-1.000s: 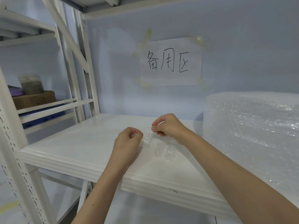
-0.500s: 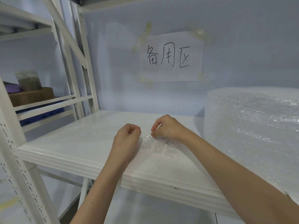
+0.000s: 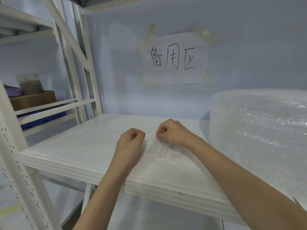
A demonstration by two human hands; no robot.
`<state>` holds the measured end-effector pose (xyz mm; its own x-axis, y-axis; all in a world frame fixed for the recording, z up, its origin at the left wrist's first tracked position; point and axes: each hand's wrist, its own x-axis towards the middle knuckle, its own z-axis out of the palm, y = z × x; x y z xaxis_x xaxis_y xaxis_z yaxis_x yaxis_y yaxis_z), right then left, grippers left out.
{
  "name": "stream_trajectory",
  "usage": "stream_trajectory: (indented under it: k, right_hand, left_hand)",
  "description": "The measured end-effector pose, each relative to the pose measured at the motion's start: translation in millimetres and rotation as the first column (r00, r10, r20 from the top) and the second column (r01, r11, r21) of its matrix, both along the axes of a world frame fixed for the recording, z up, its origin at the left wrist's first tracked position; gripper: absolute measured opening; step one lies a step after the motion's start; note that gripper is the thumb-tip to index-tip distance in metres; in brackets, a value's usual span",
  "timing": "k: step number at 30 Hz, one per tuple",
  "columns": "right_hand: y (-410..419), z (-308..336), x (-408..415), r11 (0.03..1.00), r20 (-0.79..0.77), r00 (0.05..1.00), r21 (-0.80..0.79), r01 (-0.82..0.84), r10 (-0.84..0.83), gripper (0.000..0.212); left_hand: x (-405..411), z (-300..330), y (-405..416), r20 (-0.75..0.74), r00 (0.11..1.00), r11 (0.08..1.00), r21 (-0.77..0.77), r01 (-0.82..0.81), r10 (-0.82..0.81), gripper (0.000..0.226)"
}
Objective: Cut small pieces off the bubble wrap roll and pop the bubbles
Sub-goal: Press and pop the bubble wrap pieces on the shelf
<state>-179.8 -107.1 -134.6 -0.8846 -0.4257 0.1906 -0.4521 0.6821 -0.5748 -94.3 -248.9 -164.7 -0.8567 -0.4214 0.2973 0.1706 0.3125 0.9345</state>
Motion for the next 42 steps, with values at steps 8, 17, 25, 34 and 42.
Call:
stream_trajectory:
  k: [8,17,25,34,42]
  right_hand:
    - [4,3,-2,0.999,-0.056,0.998,-0.028,0.028,-0.029,0.016]
    - [16,21,11,0.978,-0.149,0.988,-0.208,-0.001,-0.030,0.020]
    - [48,8,28,0.998,-0.223,0.973,-0.015,0.054,-0.056,0.023]
    - [60,2,42,0.996,-0.279,0.960,0.086,0.020,0.005,0.021]
    - [58,0,49,0.984,-0.200,0.979,0.176,-0.015,0.050,0.038]
  left_hand:
    - [0,0,0,-0.001,1.000,1.000,-0.007,0.013,-0.013,0.018]
    - [0,-3,2,0.041,0.986,0.946,-0.280,0.165,-0.160,0.020]
    - [1,-4,9,0.129,0.968,0.816,-0.521,0.251,-0.215,0.020]
    - [-2,-9,10,0.168,0.972,0.755,-0.614,0.231,-0.161,0.022]
    - [-3,-8,9,0.195,0.970,0.723,-0.648,0.241,-0.148,0.029]
